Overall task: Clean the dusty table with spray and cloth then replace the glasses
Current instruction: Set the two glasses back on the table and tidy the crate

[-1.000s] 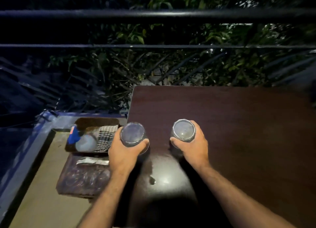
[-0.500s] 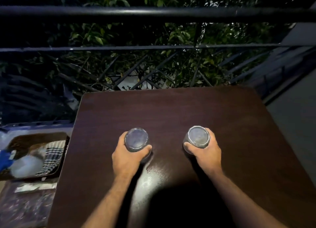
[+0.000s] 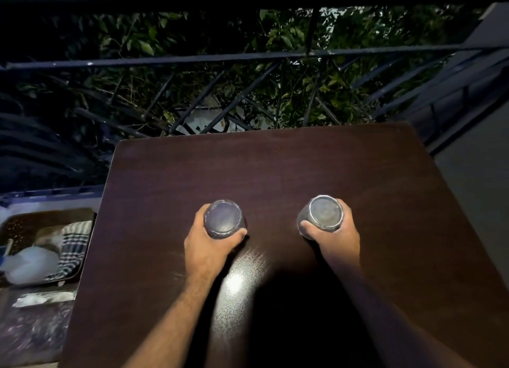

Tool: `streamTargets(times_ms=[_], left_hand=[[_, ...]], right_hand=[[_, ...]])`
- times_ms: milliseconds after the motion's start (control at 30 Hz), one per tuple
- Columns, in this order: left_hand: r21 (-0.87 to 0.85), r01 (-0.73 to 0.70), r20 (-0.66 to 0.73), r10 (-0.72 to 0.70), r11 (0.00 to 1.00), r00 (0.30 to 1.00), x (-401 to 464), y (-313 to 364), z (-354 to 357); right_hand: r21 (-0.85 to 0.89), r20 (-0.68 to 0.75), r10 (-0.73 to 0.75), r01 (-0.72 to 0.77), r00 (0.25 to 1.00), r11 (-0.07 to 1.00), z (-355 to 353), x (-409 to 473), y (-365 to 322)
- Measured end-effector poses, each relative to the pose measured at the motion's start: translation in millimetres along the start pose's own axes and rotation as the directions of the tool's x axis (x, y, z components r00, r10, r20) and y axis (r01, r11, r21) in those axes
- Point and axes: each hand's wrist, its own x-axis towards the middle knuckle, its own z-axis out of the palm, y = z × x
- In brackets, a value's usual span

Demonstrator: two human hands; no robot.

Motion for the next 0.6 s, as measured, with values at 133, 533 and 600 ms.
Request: streamTargets(times_ms=[133, 533, 600], left_hand=[[0.004, -0.026, -0.001, 0.026, 1.000, 1.000, 2.6, -1.6, 1.1], [0.014, -0.062, -0.011, 0.062, 0.998, 0.998, 5.7, -5.5, 5.5], [0.015, -0.067, -0.011, 0.067, 0.998, 0.998, 5.7, -5.5, 5.8]], right_hand=[[-0.014, 0.014, -0.015, 0.015, 1.000, 1.000, 0.5, 2.4, 2.2], [-0.028, 0.022, -0.004, 0.005, 1.000, 1.000, 1.6, -3.2, 2.8], [-0.026, 0.025, 0.004, -0.004, 1.000, 1.000, 1.3, -3.3, 2.0]])
